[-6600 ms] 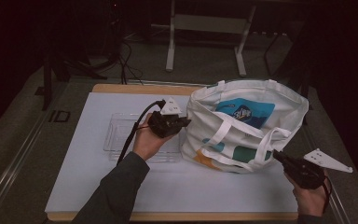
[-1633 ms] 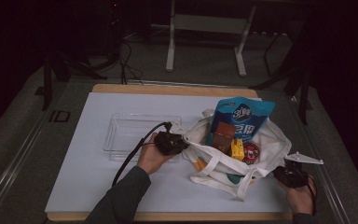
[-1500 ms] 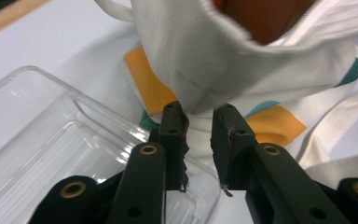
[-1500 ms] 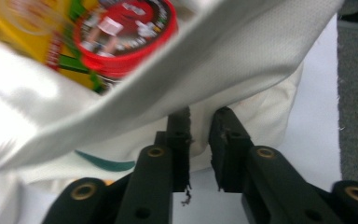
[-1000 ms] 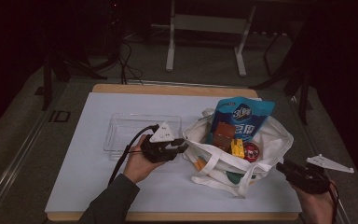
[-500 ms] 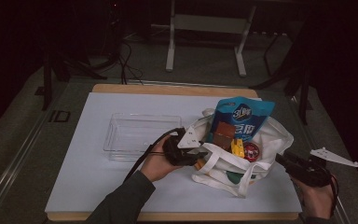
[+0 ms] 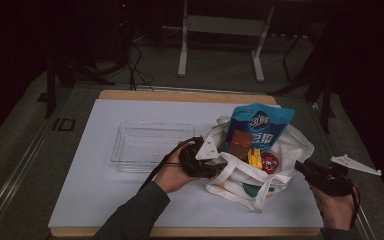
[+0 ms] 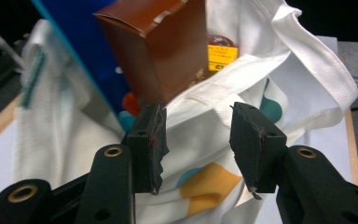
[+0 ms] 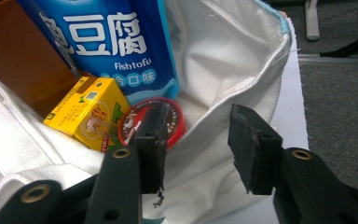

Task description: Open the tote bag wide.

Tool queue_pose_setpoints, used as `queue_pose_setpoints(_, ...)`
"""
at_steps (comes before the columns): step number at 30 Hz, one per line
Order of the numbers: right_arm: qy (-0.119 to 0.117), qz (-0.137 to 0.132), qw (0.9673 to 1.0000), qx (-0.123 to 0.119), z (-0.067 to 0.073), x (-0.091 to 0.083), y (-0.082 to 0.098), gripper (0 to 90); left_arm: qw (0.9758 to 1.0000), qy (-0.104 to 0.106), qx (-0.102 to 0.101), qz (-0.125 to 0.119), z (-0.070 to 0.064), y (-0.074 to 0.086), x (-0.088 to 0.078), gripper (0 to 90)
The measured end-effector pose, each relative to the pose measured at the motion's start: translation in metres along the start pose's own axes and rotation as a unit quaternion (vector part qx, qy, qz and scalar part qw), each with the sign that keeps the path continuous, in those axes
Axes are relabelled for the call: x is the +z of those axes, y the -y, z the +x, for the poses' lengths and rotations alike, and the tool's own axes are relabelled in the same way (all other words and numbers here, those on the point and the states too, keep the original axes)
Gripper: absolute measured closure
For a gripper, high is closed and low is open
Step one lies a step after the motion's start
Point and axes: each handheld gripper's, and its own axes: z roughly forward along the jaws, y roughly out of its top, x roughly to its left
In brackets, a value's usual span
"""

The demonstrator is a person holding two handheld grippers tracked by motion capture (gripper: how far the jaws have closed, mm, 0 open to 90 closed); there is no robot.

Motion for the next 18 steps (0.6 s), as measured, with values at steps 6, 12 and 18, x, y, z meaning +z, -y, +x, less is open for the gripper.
queue_pose_setpoints(6,0.014,0.011,0.9996,-0.021,0.007,0.004,-0.002,70.9,0.9998,-0.017,0.004,0.012,0.001,-0.001,0.011,58.5)
queue_pose_setpoints(12,0.019,0.011,0.9994,-0.027,0.008,0.004,-0.003,68.2,0.9997,-0.017,0.018,-0.008,0.001,-0.008,-0.002,53.0)
queue_pose_setpoints(18,0.015,0.012,0.9995,-0.025,0.007,0.004,-0.001,65.3,0.999,0.004,0.031,0.033,-0.001,-0.007,0.016,45.3)
